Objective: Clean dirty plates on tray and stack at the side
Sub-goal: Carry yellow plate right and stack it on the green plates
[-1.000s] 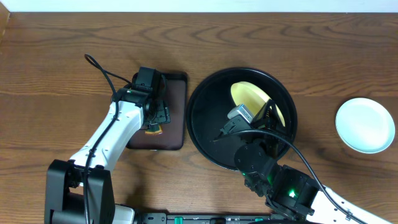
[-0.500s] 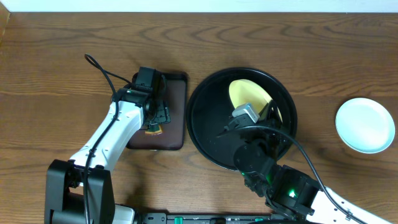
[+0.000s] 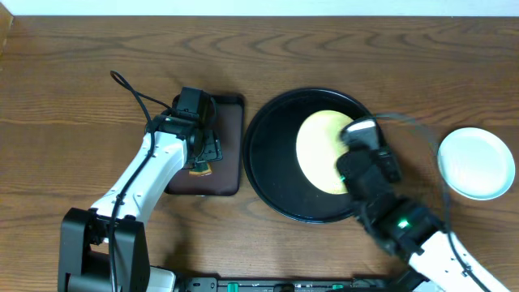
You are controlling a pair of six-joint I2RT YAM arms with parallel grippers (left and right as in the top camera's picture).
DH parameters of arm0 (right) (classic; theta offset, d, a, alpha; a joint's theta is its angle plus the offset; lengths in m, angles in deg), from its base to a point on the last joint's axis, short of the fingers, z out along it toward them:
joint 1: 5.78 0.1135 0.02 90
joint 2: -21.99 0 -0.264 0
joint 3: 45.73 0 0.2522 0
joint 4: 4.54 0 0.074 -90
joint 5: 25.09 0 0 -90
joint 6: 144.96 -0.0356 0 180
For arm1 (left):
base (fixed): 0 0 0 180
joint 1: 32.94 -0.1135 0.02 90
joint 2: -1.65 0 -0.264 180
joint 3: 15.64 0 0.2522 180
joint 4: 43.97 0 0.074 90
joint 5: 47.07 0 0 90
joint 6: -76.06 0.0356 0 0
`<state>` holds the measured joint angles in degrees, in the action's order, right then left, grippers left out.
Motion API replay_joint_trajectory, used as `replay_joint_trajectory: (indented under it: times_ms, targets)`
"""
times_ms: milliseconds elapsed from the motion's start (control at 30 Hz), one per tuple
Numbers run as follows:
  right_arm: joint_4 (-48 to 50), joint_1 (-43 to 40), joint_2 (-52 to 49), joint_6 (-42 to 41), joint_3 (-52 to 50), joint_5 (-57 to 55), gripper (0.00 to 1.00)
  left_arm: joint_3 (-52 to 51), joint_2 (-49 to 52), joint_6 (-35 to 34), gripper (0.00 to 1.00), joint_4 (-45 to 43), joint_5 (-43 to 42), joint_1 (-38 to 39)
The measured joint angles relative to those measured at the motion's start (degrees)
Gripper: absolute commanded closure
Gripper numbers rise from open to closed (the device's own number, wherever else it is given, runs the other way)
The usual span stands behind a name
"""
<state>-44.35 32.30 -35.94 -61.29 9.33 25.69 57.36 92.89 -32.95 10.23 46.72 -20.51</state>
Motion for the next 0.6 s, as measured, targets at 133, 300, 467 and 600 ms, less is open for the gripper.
replay_joint_trajectory:
  times_ms: [133, 300, 467, 600]
  targets:
    - [-2.51, -12.37, 2.27, -6.05, 1.62, 13.99, 0.99, 0.00, 0.00, 0.00, 0.20, 0.00, -0.02, 0.00]
    - [-4.37, -34.21, 5.18, -13.05, 3.65, 32.87, 0.99, 0.00, 0.00, 0.00, 0.20, 0.00, 0.00, 0.00]
    - [-7.32, -55.15, 2.49, -16.28, 3.72, 45.16, 0.99, 0.00, 0.00, 0.00, 0.20, 0.00, 0.00, 0.00]
    - [-6.71, -69.20, -2.51, -17.25, 3.72, 49.68, 0.99, 0.00, 0.00, 0.00, 0.20, 0.02, 0.00, 0.00]
